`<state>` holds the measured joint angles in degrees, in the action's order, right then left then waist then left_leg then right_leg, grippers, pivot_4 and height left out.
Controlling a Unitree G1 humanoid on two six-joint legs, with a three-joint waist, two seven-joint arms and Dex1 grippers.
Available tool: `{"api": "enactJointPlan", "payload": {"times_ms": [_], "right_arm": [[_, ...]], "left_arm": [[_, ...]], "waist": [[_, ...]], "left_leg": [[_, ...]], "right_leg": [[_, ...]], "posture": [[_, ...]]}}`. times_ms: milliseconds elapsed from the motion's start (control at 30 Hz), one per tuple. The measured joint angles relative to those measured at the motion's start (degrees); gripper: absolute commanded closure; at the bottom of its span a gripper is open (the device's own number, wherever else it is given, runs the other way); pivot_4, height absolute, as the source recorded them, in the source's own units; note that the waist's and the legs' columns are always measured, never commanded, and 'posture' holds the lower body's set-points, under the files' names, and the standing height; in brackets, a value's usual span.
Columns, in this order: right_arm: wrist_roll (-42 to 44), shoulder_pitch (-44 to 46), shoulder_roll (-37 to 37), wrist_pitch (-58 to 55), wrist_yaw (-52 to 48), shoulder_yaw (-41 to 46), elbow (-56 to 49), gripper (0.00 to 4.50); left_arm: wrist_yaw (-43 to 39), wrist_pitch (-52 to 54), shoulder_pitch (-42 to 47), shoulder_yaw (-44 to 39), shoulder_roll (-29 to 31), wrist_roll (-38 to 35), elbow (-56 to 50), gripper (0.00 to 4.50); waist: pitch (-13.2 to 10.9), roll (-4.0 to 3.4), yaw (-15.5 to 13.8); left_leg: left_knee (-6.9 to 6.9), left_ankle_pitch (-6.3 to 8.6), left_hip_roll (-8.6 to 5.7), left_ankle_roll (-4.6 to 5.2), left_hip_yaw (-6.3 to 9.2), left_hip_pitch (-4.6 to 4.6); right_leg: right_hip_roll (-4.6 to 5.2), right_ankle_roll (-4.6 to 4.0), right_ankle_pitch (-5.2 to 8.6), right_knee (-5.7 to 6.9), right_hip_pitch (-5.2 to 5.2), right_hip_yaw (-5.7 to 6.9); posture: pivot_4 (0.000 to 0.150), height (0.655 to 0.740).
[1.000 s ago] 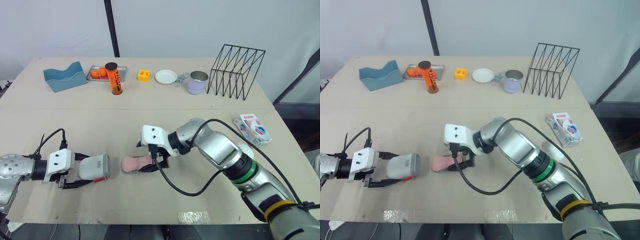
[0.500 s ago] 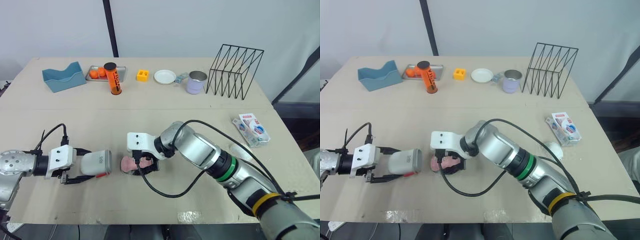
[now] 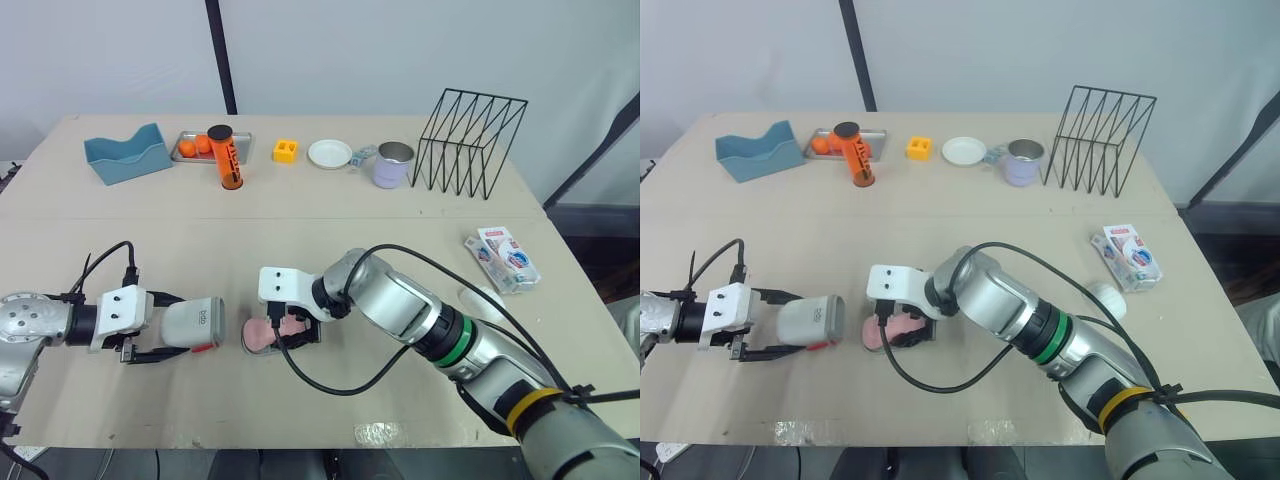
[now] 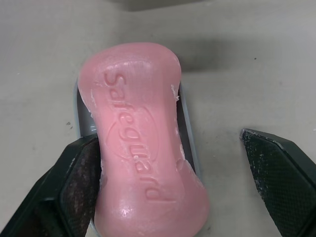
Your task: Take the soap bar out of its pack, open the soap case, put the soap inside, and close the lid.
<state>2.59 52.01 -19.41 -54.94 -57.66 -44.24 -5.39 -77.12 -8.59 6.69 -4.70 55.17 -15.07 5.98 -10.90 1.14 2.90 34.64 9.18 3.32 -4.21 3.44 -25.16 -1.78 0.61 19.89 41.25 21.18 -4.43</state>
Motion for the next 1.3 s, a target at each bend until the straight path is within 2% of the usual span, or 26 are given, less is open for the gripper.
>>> {"api": "enactJointPlan", "payload": {"times_ms": [233,667,1133,1167,1200,1267,1300], "right_arm": [[1.2,0.4,0.5,-0.2,0.0,2.0,0.6,0.0],[4.5,-0.4,-2.0,-3.2,-2.1,2.2,-4.7,0.0],[3.8,-1.9,-2.6,-5.8,2.3,0.6,-5.8,0.0],[3.8,-1.9,-2.6,-5.8,2.5,0.5,-5.8,0.41],[3.8,-1.9,-2.6,-5.8,2.7,0.5,-5.8,0.53],[3.8,-1.9,-2.5,-5.7,3.0,0.3,-5.8,1.11],[3.8,-1.9,-2.5,-5.7,3.1,0.3,-5.8,1.11]], "left_arm": [[-0.1,-0.3,0.1,0.2,0.0,0.6,0.3,0.96],[-0.8,-0.5,0.2,0.2,0.2,1.0,1.3,0.96],[-0.9,-0.4,0.5,0.3,0.2,1.1,1.3,0.96],[-0.9,-0.4,0.5,0.3,0.2,1.1,1.3,0.97],[-0.9,-0.4,0.5,0.3,0.2,1.1,1.3,0.97],[-0.9,-0.4,0.8,0.3,0.2,1.1,1.4,0.97],[-1.0,-0.4,0.8,0.3,0.2,1.1,1.7,0.97]], "waist": [[0.0,0.0,0.0],[0.0,0.0,0.0],[0.0,0.0,0.0],[0.0,0.0,0.0],[0.0,0.0,0.0],[0.0,0.0,0.0],[0.0,0.0,0.0]], "left_leg": [[0.0,0.0,0.01,0.0,0.0,-0.01],[0.0,0.0,0.03,0.0,0.0,-0.01],[0.0,0.0,0.03,0.0,0.0,-0.01],[0.0,0.0,0.03,0.0,0.0,-0.01],[0.0,0.0,0.03,0.0,0.0,-0.02],[0.0,0.0,0.03,0.0,0.0,-0.01],[0.0,0.0,0.03,0.0,0.0,-0.01]], "right_leg": [[0.01,-0.01,-0.01,0.0,0.01,0.03],[0.0,-0.02,-0.01,0.0,0.02,0.04],[-0.01,-0.02,-0.01,0.0,0.03,0.04],[-0.01,-0.02,-0.01,0.0,0.03,0.04],[-0.01,-0.02,-0.01,0.0,0.03,0.04],[-0.01,-0.02,-0.01,0.0,0.03,0.04],[-0.01,-0.02,-0.01,0.0,0.03,0.04]], "posture": [[0.15,0.7371],[0.15,0.7371],[0.15,0.7371],[0.15,0.7371],[0.15,0.7371],[0.15,0.7371],[0.15,0.7371]]}}
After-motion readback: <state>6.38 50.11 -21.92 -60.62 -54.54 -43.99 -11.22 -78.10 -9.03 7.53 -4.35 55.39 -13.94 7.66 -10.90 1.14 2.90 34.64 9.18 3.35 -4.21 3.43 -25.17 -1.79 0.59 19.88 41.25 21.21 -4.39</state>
